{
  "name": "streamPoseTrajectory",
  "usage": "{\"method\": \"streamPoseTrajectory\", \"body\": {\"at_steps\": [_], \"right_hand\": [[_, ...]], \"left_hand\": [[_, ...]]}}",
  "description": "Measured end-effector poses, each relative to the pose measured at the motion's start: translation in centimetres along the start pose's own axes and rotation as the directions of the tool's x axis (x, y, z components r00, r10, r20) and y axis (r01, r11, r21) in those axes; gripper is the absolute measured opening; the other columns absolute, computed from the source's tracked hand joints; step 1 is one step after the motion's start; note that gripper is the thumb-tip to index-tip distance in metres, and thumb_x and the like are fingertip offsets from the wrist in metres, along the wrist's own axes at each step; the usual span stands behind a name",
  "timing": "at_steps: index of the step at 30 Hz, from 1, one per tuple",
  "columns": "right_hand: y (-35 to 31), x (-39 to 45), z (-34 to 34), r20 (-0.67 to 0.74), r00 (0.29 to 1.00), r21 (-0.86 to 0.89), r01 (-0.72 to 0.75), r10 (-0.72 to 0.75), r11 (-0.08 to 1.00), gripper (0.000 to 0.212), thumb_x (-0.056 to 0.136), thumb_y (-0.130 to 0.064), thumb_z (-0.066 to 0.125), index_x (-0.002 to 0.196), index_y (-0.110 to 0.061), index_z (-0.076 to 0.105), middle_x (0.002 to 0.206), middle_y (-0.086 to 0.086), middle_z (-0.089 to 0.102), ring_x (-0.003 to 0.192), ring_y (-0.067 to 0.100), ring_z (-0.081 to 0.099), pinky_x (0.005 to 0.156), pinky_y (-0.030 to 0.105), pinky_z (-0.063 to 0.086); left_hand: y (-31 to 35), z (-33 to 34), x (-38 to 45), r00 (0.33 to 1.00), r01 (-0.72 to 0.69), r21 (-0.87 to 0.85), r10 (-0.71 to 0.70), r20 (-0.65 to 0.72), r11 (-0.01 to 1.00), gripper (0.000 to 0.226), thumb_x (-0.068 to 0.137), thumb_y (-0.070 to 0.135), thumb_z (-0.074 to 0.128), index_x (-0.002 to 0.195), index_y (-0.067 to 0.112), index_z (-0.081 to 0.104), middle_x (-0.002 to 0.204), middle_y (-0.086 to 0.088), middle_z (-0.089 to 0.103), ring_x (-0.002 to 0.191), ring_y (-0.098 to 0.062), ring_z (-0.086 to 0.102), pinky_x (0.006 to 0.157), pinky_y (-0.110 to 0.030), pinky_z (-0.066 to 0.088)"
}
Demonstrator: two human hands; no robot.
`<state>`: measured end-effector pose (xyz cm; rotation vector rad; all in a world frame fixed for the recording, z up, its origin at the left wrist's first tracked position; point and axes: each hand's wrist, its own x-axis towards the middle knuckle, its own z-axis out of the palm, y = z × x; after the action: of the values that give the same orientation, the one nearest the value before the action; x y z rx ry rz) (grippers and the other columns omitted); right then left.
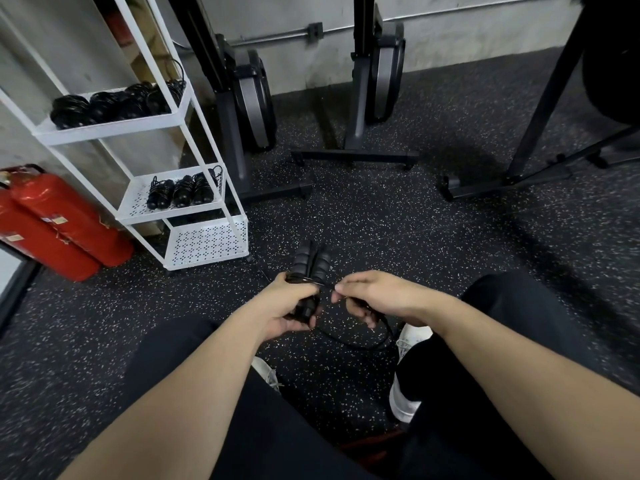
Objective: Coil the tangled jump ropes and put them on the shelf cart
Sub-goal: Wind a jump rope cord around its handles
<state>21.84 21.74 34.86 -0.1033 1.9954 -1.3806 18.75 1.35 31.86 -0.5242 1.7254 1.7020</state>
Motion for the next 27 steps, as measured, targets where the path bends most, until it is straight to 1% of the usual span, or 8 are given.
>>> {"method": "streamPoseTrajectory", "body": {"at_steps": [3, 8, 14, 17, 20, 22, 24, 27], "right_hand": [[0.6, -0.2, -1.0, -0.008, 0.999, 0.039, -0.036, 0.036, 0.999, 0.032, 0.104, -0.043, 0.053, 0.094, -0.015, 0.065, 0.059, -0.005, 0.046, 0.054, 0.014, 0.044, 0.06, 0.028, 0.044], [1.3, 0.1, -1.8, 0.011, 1.0, 0.076, -0.023, 0.022, 0.997, 0.036, 0.095, -0.055, 0.061, 0.086, -0.02, 0.062, 0.06, -0.007, 0.041, 0.054, 0.011, 0.035, 0.057, 0.026, 0.034], [2.9, 0.3, -2.6, 0.15, 0.981, 0.292, 0.073, -0.121, 0.953, 0.024, 0.102, -0.035, 0.054, 0.104, -0.017, 0.071, 0.07, -0.004, 0.047, 0.065, 0.013, 0.042, 0.068, 0.03, 0.04], [2.5, -0.1, -2.8, 0.148, 0.985, 0.168, 0.06, -0.085, 0.984, 0.037, 0.092, -0.054, 0.062, 0.091, -0.018, 0.069, 0.065, -0.003, 0.049, 0.062, 0.016, 0.046, 0.067, 0.029, 0.046], [2.1, -0.5, -2.7, 0.05, 0.998, -0.166, -0.036, 0.045, 0.985, 0.059, 0.086, -0.077, 0.05, 0.077, -0.019, 0.061, 0.056, -0.005, 0.047, 0.056, 0.015, 0.046, 0.069, 0.027, 0.045], [2.1, -0.5, -2.6, 0.025, 0.998, -0.264, -0.051, 0.06, 0.963, 0.065, 0.084, -0.083, 0.043, 0.074, -0.02, 0.057, 0.054, -0.007, 0.043, 0.055, 0.014, 0.044, 0.071, 0.029, 0.044], [2.1, -0.4, -2.7, 0.075, 0.997, -0.163, 0.023, -0.011, 0.986, 0.058, 0.086, -0.076, 0.045, 0.078, -0.02, 0.057, 0.057, -0.008, 0.042, 0.059, 0.014, 0.041, 0.071, 0.029, 0.043], [2.4, -0.4, -3.3, 0.127, 0.983, 0.083, 0.123, -0.133, 0.989, 0.04, 0.094, -0.051, 0.055, 0.103, -0.014, 0.068, 0.069, -0.009, 0.045, 0.067, 0.012, 0.043, 0.071, 0.027, 0.045]], "left_hand": [[0.7, -0.4, -1.1, 0.992, 0.026, -0.114, -0.012, 0.123, 0.993, 0.042, 0.095, -0.002, 0.061, 0.129, 0.017, 0.044, 0.101, -0.022, 0.063, 0.069, -0.026, 0.068, 0.053, -0.034, 0.051], [1.3, -0.3, -2.6, 0.961, -0.009, -0.205, 0.065, 0.267, 0.979, 0.033, 0.099, 0.001, 0.056, 0.129, 0.014, 0.05, 0.095, -0.018, 0.067, 0.072, -0.027, 0.067, 0.05, -0.032, 0.051], [1.9, -0.2, -3.8, 0.942, -0.09, -0.298, 0.178, 0.283, 0.95, 0.041, 0.085, 0.008, 0.065, 0.125, 0.01, 0.054, 0.096, -0.021, 0.074, 0.08, -0.032, 0.075, 0.057, -0.037, 0.061], [2.0, -0.3, -4.2, 0.921, -0.126, -0.294, 0.222, 0.319, 0.947, 0.044, 0.085, 0.01, 0.064, 0.127, 0.016, 0.056, 0.102, -0.021, 0.075, 0.084, -0.035, 0.076, 0.061, -0.037, 0.063], [1.9, -0.2, -4.4, 0.922, -0.156, -0.317, 0.253, 0.294, 0.935, 0.043, 0.086, 0.012, 0.063, 0.128, 0.021, 0.058, 0.1, -0.017, 0.076, 0.077, -0.033, 0.074, 0.055, -0.031, 0.06], [1.9, -0.2, -4.3, 0.935, -0.167, -0.348, 0.26, 0.24, 0.922, 0.04, 0.085, 0.016, 0.064, 0.124, 0.013, 0.06, 0.092, -0.015, 0.074, 0.068, -0.029, 0.071, 0.048, -0.026, 0.056], [1.9, -0.4, -4.0, 0.949, -0.145, -0.408, 0.243, 0.201, 0.902, 0.048, 0.083, 0.021, 0.065, 0.127, 0.003, 0.06, 0.098, -0.017, 0.071, 0.059, -0.024, 0.065, 0.041, -0.021, 0.049], [1.9, -1.0, -3.5, 0.947, -0.114, -0.473, 0.239, 0.213, 0.874, 0.054, 0.084, 0.026, 0.061, 0.129, -0.005, 0.062, 0.119, -0.02, 0.062, 0.054, -0.017, 0.055, 0.034, -0.016, 0.038]]}}
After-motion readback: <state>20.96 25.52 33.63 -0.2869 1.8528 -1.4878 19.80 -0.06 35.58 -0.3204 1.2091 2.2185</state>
